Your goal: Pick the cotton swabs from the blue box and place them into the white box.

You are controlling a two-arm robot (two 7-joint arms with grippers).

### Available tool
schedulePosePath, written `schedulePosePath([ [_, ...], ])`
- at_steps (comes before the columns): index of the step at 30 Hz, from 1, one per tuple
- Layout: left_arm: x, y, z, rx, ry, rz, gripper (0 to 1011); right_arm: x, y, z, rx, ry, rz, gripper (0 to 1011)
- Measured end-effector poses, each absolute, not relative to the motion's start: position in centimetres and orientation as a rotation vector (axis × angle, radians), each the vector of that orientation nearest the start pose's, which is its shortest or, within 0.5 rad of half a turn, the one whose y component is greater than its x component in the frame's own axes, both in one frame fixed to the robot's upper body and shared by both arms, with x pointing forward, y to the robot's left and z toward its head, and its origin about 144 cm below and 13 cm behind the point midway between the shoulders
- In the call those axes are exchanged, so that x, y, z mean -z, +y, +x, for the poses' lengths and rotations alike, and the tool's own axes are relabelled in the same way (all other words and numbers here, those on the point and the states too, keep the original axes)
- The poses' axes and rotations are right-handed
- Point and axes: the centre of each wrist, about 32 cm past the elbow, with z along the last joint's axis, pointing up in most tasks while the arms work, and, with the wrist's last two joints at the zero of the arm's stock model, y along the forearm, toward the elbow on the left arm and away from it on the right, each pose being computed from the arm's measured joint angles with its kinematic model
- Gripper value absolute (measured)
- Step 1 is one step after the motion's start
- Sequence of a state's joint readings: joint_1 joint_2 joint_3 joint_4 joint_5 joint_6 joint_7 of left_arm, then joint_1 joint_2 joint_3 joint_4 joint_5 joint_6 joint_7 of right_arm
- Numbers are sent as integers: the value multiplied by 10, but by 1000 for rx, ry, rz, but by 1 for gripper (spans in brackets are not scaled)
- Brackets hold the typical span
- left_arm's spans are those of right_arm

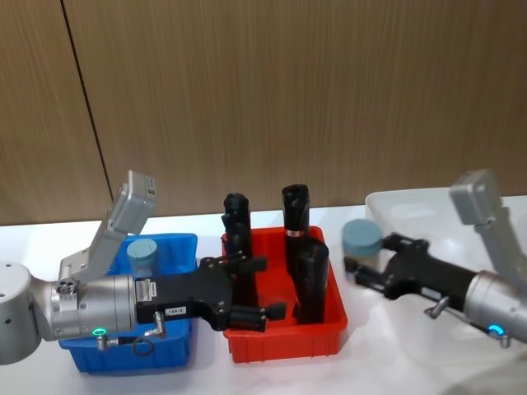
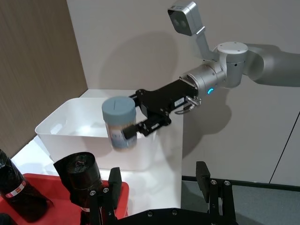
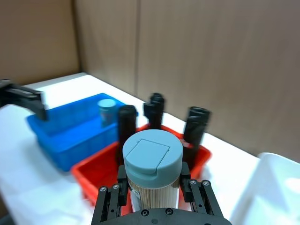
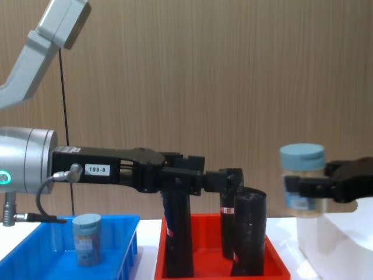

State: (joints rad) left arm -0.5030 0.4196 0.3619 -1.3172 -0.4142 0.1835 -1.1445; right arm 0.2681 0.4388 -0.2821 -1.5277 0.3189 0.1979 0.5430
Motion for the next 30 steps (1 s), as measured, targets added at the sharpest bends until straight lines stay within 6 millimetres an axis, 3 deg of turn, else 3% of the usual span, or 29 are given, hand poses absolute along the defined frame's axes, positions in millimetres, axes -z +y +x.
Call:
schedulePosePath([
  [12, -1239, 280, 579, -230, 29, 133, 1004, -1216, -307, 531, 998, -51, -225, 634],
  [24, -1239, 280, 579, -230, 29, 133, 1004, -1211, -322, 543, 1074, -20, -273, 639],
  [30, -1239, 280, 579, -230, 29, 133, 1004, -1208, -325, 546, 1076, -4, -291, 797],
])
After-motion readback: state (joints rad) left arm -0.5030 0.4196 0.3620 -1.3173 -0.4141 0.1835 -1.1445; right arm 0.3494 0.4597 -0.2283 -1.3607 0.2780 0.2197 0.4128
